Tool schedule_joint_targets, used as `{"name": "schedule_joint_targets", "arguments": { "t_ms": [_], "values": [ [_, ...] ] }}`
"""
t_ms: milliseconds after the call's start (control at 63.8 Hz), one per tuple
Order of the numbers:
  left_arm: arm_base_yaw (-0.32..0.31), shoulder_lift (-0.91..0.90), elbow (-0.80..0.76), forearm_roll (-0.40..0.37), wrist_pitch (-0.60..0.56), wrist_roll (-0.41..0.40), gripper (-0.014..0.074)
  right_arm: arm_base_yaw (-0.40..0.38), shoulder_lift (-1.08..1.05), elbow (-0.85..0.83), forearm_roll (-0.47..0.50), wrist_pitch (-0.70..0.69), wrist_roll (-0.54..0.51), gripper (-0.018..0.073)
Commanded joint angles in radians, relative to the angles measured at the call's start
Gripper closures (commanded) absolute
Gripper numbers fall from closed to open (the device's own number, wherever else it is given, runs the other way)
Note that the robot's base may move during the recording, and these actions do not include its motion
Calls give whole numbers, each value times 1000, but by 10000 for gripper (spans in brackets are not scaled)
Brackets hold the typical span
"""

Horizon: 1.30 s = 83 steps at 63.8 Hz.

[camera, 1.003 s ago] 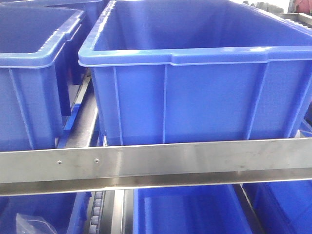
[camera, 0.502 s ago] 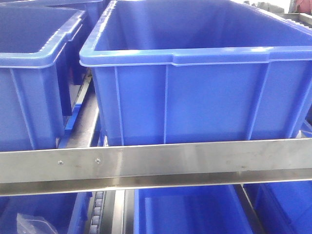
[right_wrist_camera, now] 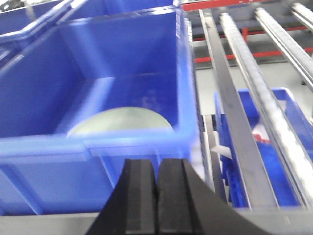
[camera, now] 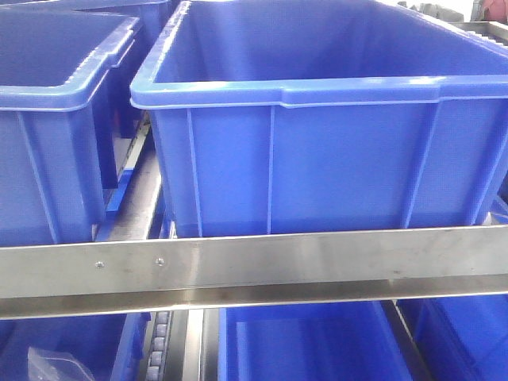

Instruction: Place green plate on second shelf with right arm

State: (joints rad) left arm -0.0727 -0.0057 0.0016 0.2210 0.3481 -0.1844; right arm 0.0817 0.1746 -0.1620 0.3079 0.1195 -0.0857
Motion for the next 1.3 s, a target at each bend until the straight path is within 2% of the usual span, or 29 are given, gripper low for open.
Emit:
{"name": "schedule_joint_targets", "arguments": {
  "t_ms": [0,172,376,894,956,1144,1285],
  "values": [
    [-5,-22,42,1,-61,-5,472,-30,-71,23,16,-80,-7,505],
    [-5,-22,42,1,-61,-5,472,-58,-206,117,16,-80,-7,505],
    [-5,-22,42,1,-61,-5,472,-60,-204,189,48,-132,-7,505],
    [-5,-22,42,1,-61,-5,472,-60,-203,188,44,-125,2,505],
    [-5,-22,42,1,-61,-5,472,-60,-203,188,-3,-119,25,505],
    [-5,-22,42,1,-61,-5,472,-60,-203,188,-232,-125,209,505],
    [-5,-22,42,1,-61,-5,472,-60,-203,188,-258,-125,232,505]
  ]
}}
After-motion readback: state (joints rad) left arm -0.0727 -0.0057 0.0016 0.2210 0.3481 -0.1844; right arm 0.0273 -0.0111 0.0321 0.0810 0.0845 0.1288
